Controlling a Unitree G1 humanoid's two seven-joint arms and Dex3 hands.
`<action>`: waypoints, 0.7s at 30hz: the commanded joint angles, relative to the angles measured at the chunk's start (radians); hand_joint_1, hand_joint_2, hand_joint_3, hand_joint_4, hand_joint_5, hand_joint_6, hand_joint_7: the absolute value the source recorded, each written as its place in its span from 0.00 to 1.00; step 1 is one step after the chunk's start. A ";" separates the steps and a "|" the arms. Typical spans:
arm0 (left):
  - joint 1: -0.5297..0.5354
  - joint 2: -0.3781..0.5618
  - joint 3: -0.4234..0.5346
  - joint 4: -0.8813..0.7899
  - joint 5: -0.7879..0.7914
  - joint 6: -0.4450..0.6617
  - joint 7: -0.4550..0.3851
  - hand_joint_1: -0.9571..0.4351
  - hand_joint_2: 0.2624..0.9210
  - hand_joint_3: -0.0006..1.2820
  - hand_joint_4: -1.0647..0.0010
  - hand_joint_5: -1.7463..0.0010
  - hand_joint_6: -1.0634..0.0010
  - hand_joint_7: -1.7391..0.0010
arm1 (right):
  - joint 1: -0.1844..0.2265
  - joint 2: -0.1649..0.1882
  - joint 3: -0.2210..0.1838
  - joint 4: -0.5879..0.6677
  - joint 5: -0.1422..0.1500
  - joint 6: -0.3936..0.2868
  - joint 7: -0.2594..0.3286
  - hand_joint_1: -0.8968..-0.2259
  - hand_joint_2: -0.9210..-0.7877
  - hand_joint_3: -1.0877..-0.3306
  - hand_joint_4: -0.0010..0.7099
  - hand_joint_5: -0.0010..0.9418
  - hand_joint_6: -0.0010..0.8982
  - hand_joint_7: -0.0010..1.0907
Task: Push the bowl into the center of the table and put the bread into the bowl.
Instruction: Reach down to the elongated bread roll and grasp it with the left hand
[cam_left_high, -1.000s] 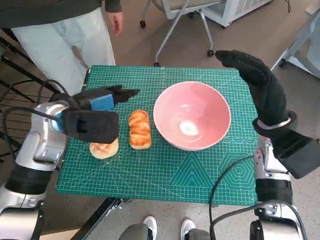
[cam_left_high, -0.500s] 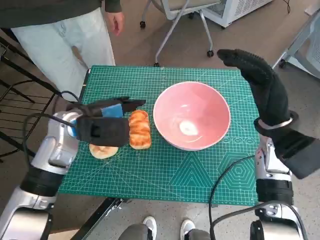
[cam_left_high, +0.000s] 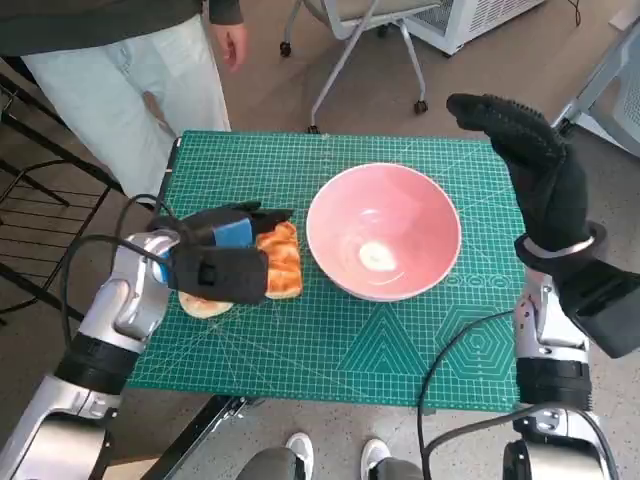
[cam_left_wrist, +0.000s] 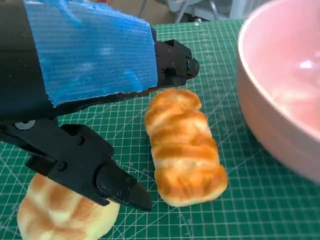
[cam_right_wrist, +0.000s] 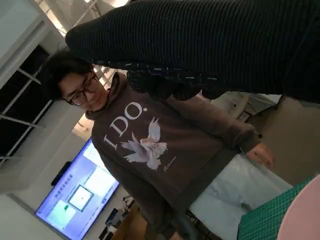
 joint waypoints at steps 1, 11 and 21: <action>0.005 0.002 -0.020 0.025 0.029 -0.052 0.034 0.56 0.68 0.00 0.93 0.99 0.83 0.99 | 0.020 0.005 -0.003 0.015 0.012 0.009 0.015 0.28 0.00 0.46 0.20 0.00 0.19 0.11; 0.011 -0.024 -0.022 0.052 0.061 -0.071 0.108 0.53 0.68 0.00 0.90 0.99 0.80 0.99 | 0.014 0.003 -0.006 0.027 0.023 0.010 0.025 0.28 0.00 0.46 0.20 0.00 0.19 0.12; 0.006 -0.065 -0.040 0.091 0.102 -0.061 0.176 0.47 0.70 0.00 0.89 1.00 0.79 0.99 | 0.010 0.003 -0.007 0.026 0.032 0.015 0.032 0.29 0.00 0.47 0.20 0.00 0.18 0.14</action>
